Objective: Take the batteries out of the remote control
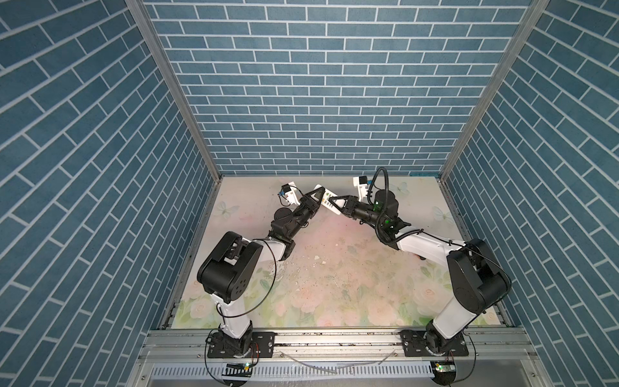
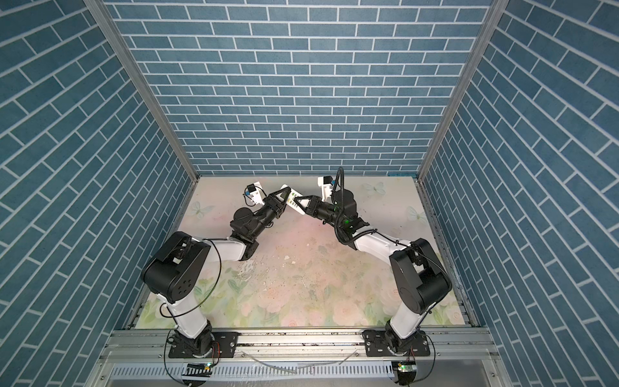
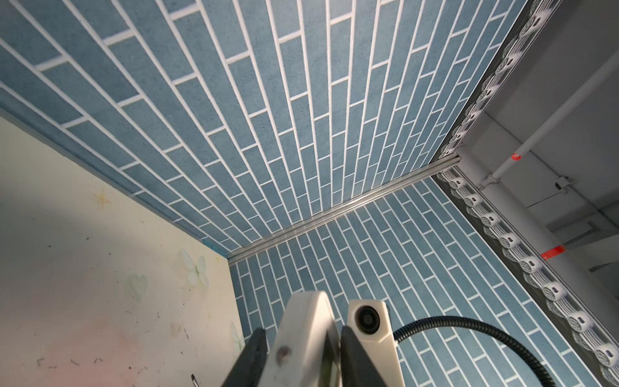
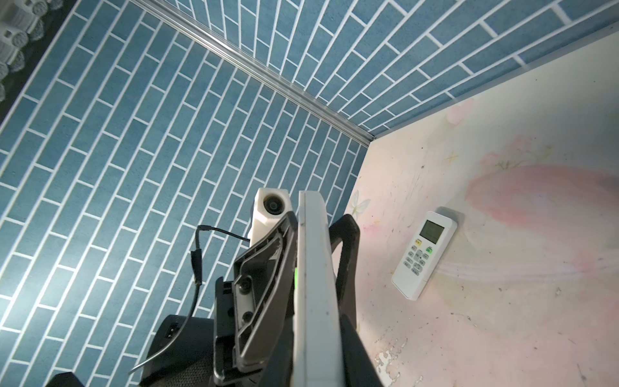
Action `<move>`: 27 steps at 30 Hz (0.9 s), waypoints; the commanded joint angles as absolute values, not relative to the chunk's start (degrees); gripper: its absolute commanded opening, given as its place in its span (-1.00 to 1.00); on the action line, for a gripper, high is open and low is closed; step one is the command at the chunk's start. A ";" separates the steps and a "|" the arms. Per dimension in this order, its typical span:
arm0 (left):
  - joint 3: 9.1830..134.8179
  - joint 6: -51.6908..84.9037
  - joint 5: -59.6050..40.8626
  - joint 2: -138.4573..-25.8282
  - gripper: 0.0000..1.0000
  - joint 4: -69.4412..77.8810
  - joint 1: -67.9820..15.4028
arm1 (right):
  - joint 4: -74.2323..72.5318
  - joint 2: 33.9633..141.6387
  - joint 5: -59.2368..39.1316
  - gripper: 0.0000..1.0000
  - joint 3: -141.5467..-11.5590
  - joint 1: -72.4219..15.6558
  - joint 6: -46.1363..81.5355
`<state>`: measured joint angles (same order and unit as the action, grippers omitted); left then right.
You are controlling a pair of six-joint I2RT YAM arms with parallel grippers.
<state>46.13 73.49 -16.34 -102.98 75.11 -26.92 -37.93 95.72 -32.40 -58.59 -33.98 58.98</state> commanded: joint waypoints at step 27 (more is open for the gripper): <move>59.29 54.09 -32.10 -82.44 0.35 3.14 -19.25 | 19.60 84.32 -16.48 -1.00 -74.60 -36.04 6.98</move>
